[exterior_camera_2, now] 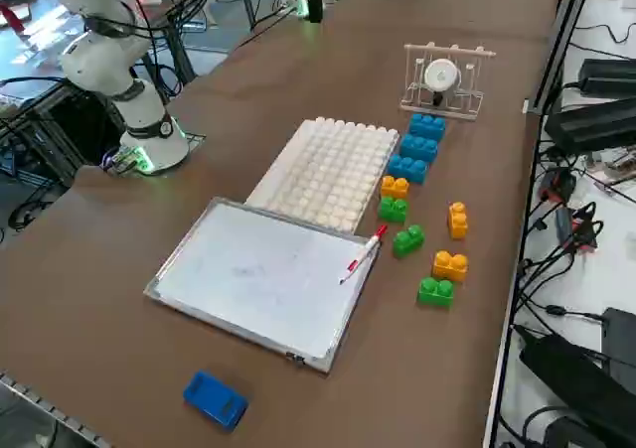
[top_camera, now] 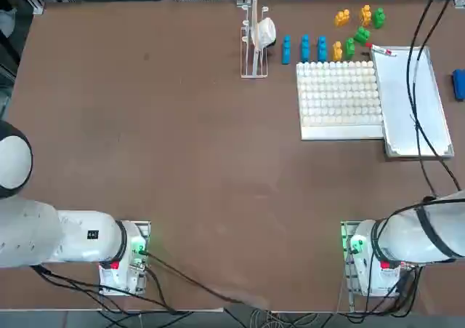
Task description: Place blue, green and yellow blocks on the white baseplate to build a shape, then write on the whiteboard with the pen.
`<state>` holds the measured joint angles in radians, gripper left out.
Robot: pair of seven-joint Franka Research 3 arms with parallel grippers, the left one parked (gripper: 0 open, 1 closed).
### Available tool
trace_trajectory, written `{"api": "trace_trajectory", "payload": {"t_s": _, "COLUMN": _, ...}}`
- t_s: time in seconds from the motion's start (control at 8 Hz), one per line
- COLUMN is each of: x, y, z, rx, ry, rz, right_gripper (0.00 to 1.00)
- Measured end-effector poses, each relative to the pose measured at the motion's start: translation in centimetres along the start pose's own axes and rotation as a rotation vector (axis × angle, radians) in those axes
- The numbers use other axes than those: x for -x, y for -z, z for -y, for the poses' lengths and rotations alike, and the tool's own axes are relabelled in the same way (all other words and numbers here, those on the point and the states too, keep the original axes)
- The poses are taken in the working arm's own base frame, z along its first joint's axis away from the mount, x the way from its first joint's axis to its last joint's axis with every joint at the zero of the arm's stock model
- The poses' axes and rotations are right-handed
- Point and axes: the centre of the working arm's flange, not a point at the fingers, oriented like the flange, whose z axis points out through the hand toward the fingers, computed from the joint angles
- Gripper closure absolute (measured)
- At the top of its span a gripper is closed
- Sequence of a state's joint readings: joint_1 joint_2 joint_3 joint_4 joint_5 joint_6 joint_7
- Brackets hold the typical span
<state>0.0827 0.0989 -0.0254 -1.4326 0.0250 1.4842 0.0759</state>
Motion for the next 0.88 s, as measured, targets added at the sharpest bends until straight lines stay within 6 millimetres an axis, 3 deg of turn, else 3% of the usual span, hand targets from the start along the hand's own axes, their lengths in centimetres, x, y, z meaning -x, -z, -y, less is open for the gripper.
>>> {"api": "trace_trajectory", "payload": {"t_s": 0.38, "x": 0.1, "y": -0.3, "z": 0.0, "rx": 0.001, "ry": 0.0, "rz": 0.015, "right_gripper": 0.0}}
{"api": "trace_trajectory", "payload": {"t_s": 0.88, "x": -1.7, "y": -5.5, "z": 1.7, "rx": 0.011, "ry": 0.024, "rz": 0.113, "right_gripper": 0.0}}
